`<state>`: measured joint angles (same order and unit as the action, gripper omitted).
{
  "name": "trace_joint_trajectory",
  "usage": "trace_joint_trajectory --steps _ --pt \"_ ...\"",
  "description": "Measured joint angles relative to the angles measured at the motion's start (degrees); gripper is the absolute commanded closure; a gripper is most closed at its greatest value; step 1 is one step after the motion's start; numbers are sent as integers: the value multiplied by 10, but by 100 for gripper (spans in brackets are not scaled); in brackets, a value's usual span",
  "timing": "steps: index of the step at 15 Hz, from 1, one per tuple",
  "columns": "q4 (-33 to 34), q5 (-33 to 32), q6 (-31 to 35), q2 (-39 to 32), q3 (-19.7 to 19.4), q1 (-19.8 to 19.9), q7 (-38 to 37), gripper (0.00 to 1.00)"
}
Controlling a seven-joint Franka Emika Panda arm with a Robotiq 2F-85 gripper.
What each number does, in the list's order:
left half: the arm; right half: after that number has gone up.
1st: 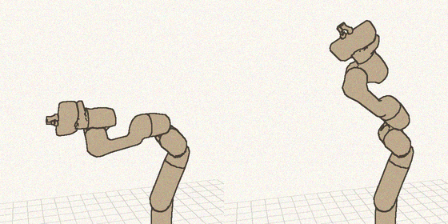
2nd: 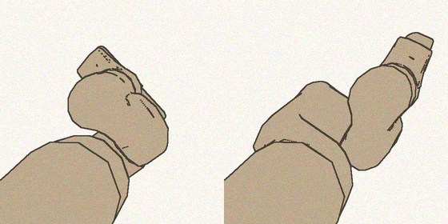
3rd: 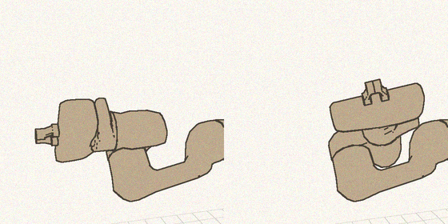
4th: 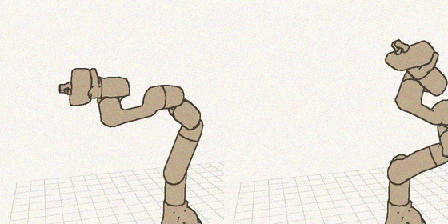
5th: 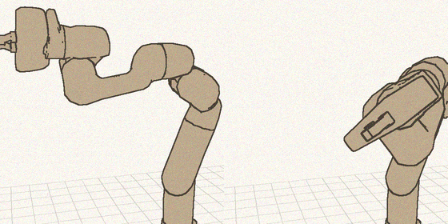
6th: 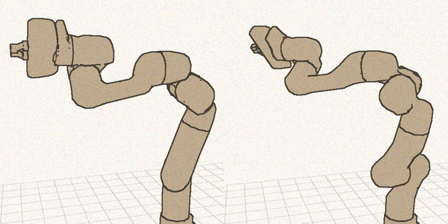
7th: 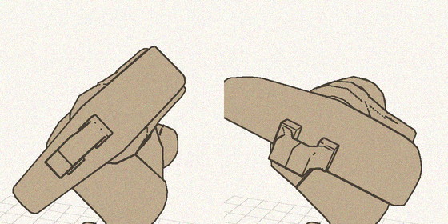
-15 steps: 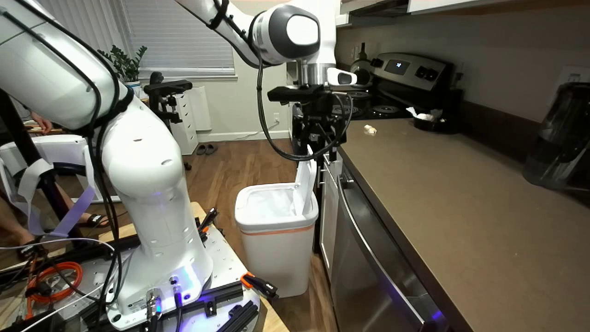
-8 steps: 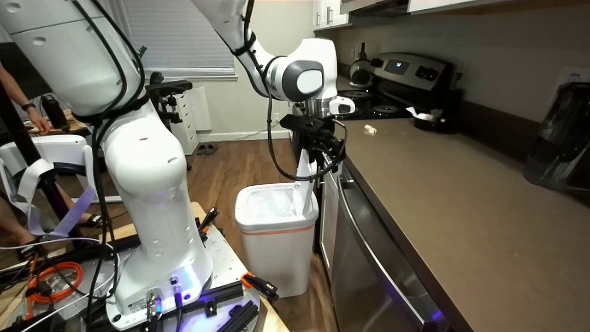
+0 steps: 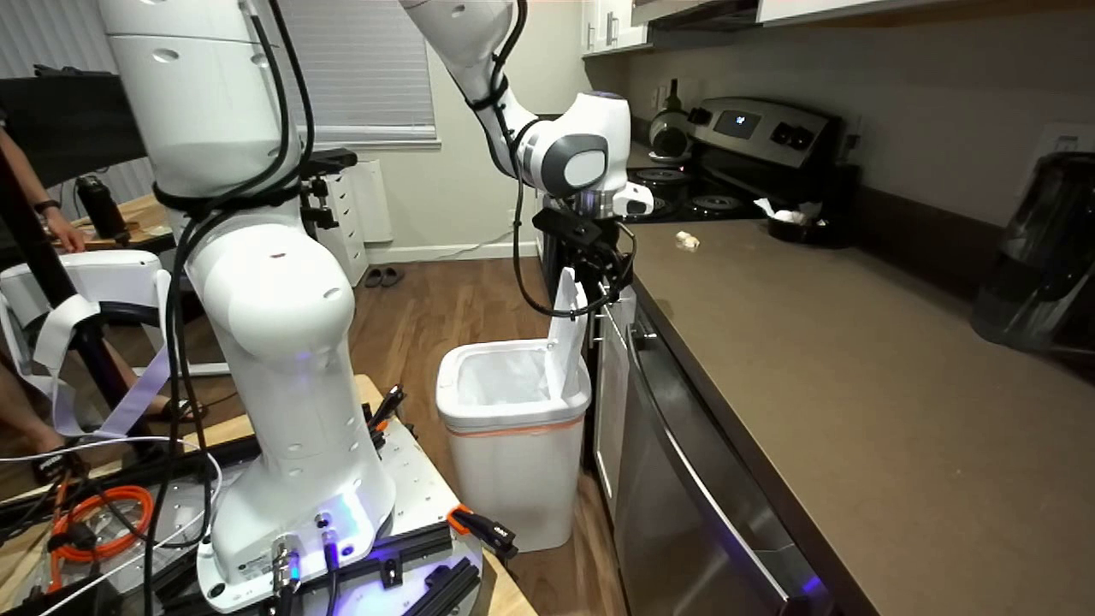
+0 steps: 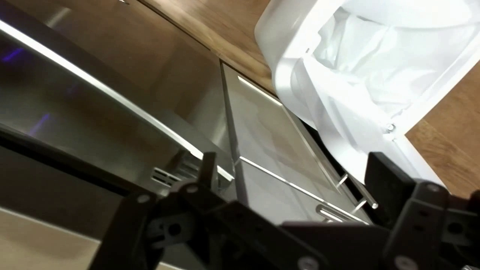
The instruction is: Close the white waste bin on the floor
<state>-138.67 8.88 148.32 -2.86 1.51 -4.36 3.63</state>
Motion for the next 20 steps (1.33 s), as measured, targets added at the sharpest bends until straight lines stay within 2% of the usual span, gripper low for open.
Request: trace_joint_trajectory --steps 5,6,7,9,13,19,20 --pt "89 25 0 -92 36 -4 0 0" --pt "104 28 0 -108 42 -4 0 3" --pt "118 31 0 -124 48 -4 0 26" --pt "144 39 0 -151 57 -4 0 30" --pt "174 44 14 -182 70 -4 0 58" --pt "166 45 87 -196 84 -4 0 97" --pt "161 45 103 -198 86 -3 0 99"
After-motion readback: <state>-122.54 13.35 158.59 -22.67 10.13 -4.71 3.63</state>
